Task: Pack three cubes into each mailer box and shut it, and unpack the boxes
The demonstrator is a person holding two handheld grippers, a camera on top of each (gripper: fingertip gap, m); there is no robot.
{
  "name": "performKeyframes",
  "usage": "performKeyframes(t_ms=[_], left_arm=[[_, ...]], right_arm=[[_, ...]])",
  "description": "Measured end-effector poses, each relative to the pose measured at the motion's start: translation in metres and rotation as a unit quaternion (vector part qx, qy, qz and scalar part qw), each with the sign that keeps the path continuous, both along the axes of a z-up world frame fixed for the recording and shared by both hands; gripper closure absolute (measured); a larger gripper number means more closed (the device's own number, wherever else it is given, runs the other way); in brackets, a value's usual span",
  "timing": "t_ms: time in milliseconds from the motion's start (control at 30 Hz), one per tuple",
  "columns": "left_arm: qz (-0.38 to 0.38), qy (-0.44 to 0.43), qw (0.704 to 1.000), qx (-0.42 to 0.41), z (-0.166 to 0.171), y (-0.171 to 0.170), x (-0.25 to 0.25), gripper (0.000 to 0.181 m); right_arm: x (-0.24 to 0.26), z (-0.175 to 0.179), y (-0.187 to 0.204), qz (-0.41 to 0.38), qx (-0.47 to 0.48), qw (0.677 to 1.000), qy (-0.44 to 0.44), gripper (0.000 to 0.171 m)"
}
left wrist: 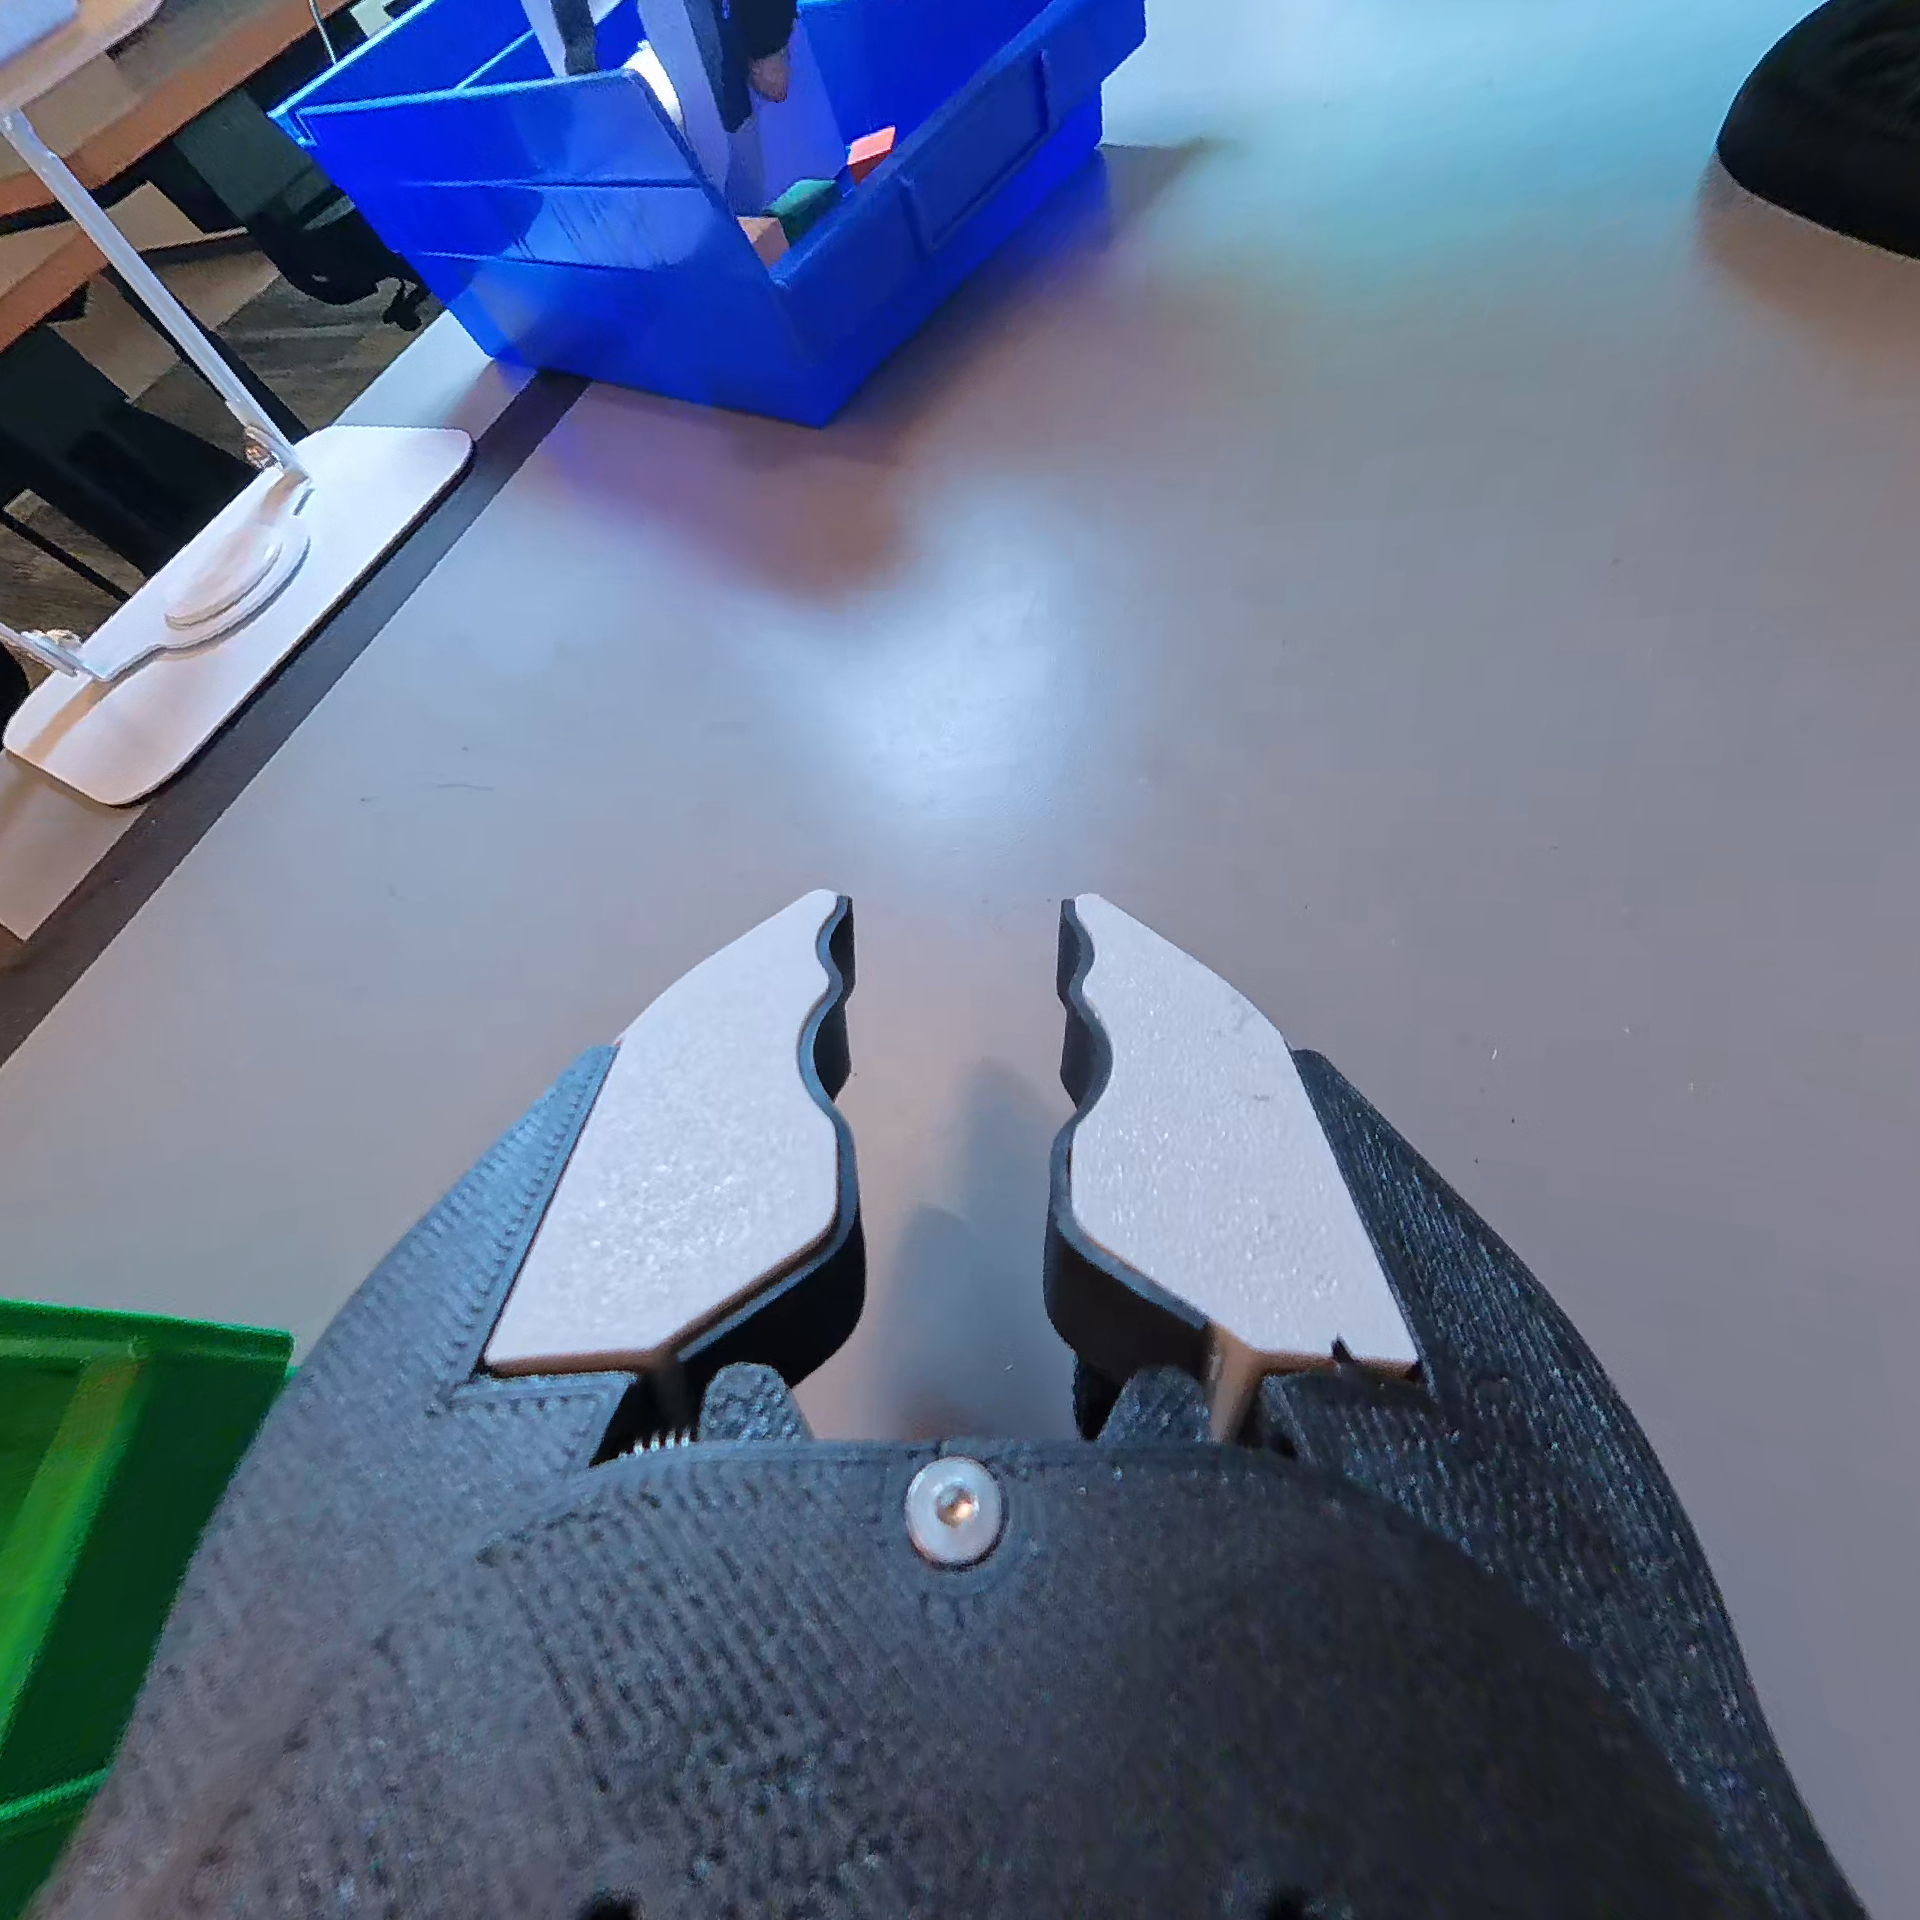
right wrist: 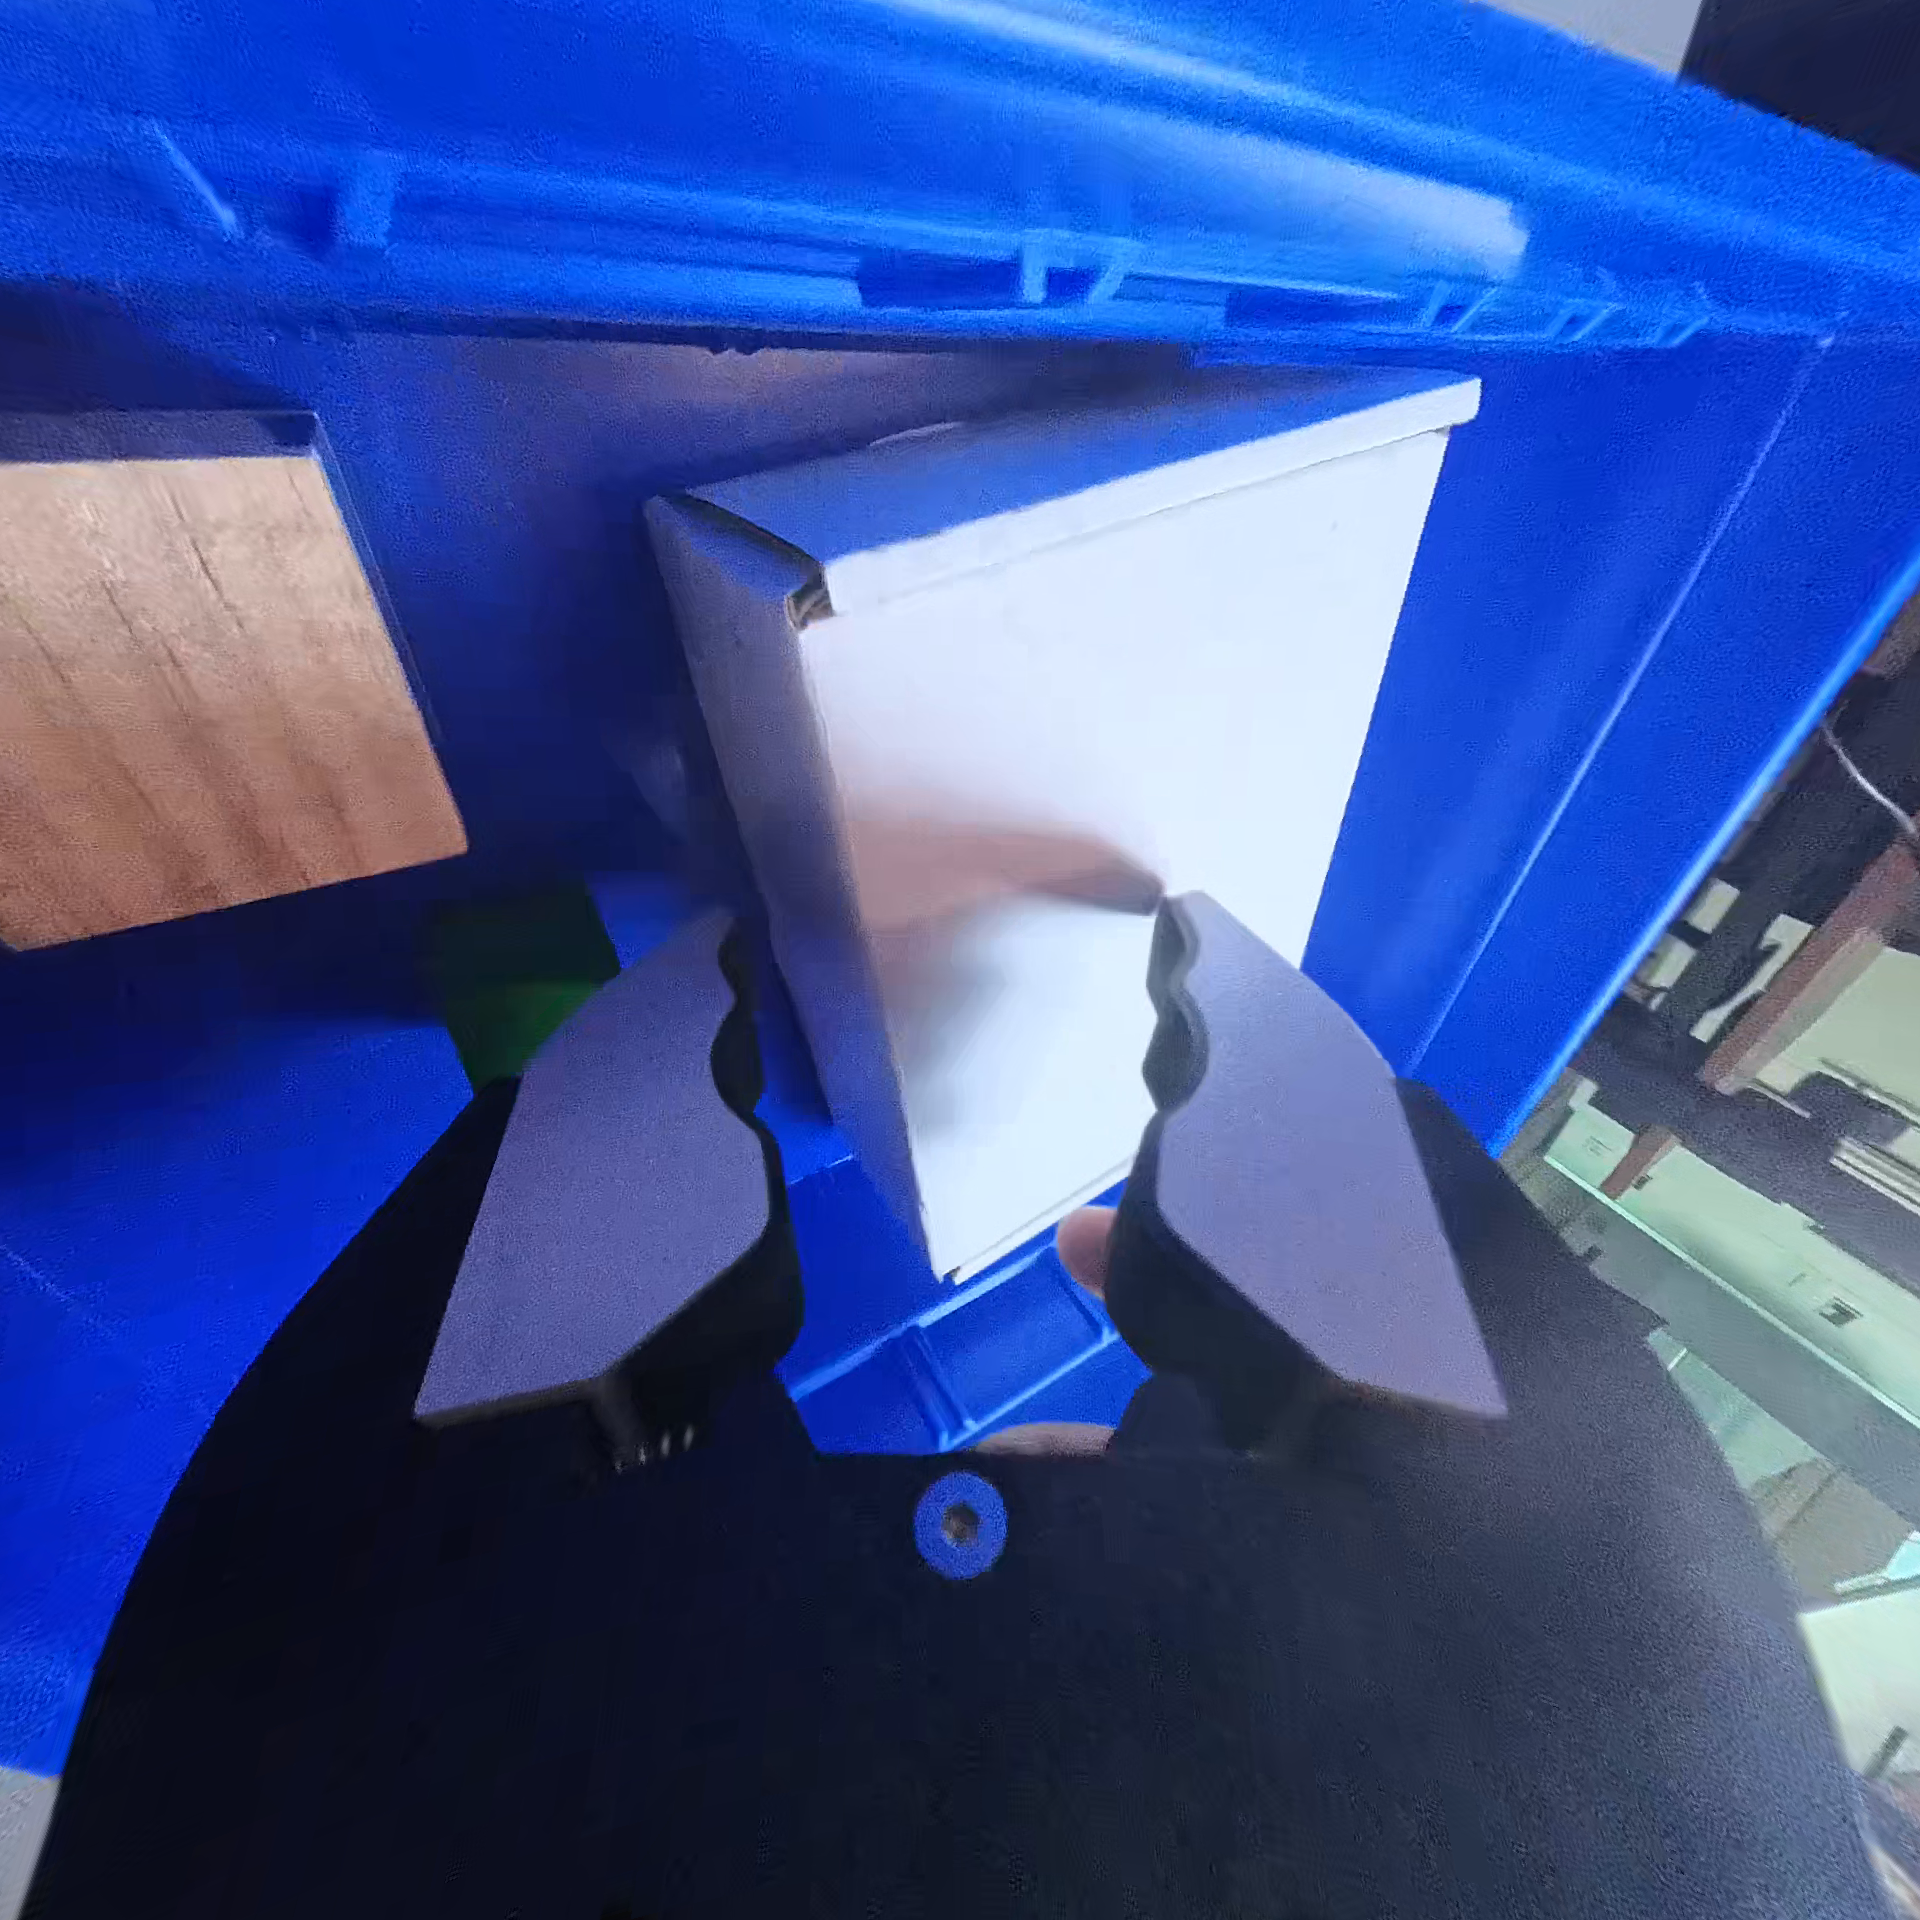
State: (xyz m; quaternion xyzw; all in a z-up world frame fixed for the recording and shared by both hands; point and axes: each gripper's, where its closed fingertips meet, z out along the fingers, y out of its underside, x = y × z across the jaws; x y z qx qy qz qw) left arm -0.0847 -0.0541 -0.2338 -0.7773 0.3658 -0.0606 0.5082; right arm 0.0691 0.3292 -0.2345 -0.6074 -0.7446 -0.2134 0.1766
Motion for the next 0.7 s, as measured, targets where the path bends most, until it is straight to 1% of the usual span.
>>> performKeyframes(t_ms=[33,133,267,433,533,600,700], left_arm=[[0.0,0.001,1.0,0.0,0.0,0.0,0.0,0.144],[-0.001,0.002,1.0,0.002,0.001,-0.001,0.0,0.144],[-0.002,-0.002,1.0,-0.004,-0.001,-0.001,0.0,0.144],[-0.006,0.006,1.0,-0.007,-0.003,-0.002,0.002,0.144],[-0.004,0.004,1.0,-0.009,-0.003,-0.002,0.0,0.144],[-0.003,0.0,1.0,-0.009,-0.002,-0.002,-0.001,0.144],[-0.004,-0.011,1.0,-0.005,0.002,-0.002,-0.001,0.143]], right_arm=[[-0.001,-0.001,0.004,0.002,0.013,1.0,0.006,0.105],[0.0,0.001,0.002,-0.02,0.006,1.0,0.017,0.109],[0.005,0.002,-0.004,-0.065,0.0,0.998,0.001,0.111],[-0.006,0.003,0.022,-0.081,0.03,0.996,0.038,0.117],[-0.01,0.003,0.031,-0.092,0.032,0.994,0.04,0.114],[-0.011,0.003,0.032,-0.083,0.037,0.995,0.038,0.111],[-0.007,0.008,0.028,-0.07,0.047,0.996,0.037,0.1]])
